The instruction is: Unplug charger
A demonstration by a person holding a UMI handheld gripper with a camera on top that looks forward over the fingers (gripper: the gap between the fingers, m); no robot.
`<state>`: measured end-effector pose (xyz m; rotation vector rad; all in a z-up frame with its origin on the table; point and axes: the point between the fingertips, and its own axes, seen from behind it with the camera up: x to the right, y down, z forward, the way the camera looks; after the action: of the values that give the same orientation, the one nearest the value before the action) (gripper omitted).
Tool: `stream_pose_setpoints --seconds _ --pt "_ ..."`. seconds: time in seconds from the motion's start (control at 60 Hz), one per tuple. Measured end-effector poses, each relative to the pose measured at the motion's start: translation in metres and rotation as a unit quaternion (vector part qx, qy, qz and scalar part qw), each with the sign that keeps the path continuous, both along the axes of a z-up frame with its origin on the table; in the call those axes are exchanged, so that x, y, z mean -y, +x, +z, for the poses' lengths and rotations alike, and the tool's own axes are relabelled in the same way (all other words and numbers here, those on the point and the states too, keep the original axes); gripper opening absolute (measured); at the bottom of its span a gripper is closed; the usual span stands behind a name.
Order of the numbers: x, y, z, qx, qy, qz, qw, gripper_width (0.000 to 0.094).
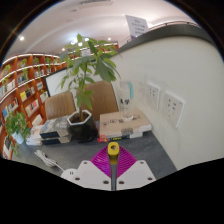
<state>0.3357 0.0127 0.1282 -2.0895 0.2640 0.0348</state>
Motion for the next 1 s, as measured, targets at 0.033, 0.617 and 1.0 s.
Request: stream_pose_setpoints --seconds 0.033,0.617,1.0 --pt "0.004 0.002 -0.025 -0.005 -0.023 0.003 1.000 0.0037" --pt "0.030 0.027 -0.103 0.023 -0.091 -0.072 0.993 0.0735" --pt "0.100 -0.097 0.105 0.041 0.060 -0.041 0.997 0.0839"
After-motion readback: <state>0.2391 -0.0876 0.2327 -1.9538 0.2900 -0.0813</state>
